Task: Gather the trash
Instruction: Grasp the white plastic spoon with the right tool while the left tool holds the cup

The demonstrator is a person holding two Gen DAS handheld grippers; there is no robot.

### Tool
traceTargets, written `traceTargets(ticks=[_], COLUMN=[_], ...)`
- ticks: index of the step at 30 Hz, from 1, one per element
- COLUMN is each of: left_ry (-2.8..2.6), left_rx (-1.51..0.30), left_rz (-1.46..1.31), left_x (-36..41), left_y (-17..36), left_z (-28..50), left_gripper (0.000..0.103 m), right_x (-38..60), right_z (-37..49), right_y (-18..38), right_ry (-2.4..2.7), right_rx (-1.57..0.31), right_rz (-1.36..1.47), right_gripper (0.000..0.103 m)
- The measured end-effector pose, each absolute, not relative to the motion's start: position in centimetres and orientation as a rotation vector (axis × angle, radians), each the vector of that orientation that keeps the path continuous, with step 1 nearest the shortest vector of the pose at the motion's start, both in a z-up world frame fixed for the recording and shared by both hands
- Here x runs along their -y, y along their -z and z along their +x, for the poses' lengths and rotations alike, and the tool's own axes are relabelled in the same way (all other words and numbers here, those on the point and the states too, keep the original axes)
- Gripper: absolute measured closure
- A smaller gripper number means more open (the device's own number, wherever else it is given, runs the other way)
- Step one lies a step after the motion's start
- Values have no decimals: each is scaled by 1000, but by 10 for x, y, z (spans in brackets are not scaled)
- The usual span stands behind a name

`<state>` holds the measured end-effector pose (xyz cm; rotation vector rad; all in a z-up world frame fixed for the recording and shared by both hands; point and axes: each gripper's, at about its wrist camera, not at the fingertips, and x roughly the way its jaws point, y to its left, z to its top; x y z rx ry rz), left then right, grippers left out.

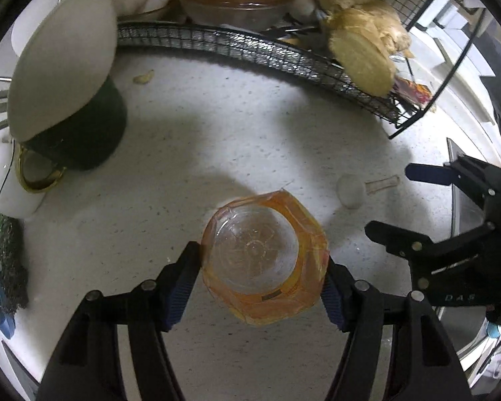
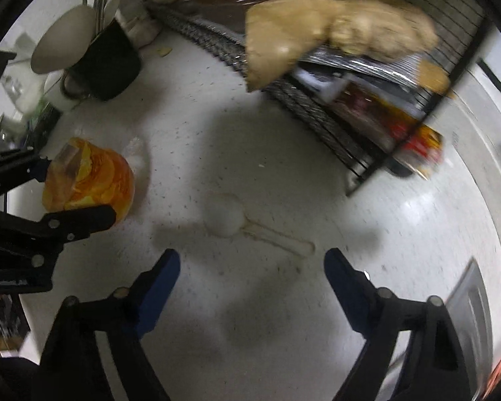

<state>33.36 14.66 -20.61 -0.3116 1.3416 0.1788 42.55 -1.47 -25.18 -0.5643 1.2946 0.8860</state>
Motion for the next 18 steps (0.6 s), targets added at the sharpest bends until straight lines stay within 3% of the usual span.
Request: traceTargets(ticks=[13,18], left_ry=[-204,-207], left_rx=[-1369,-1375], left_rz=[-341,-355], left_x=[-147,-144], left_y=[227,236], left_z=[338,341], left_gripper=[39,39], right_x=[-21,-24], right_z=[420,400], right_y=[271,277], right_ry=[-1037,-1069], right_rx=[-1200,-1167], right_rz=[-783,-843], right_gripper=[38,41])
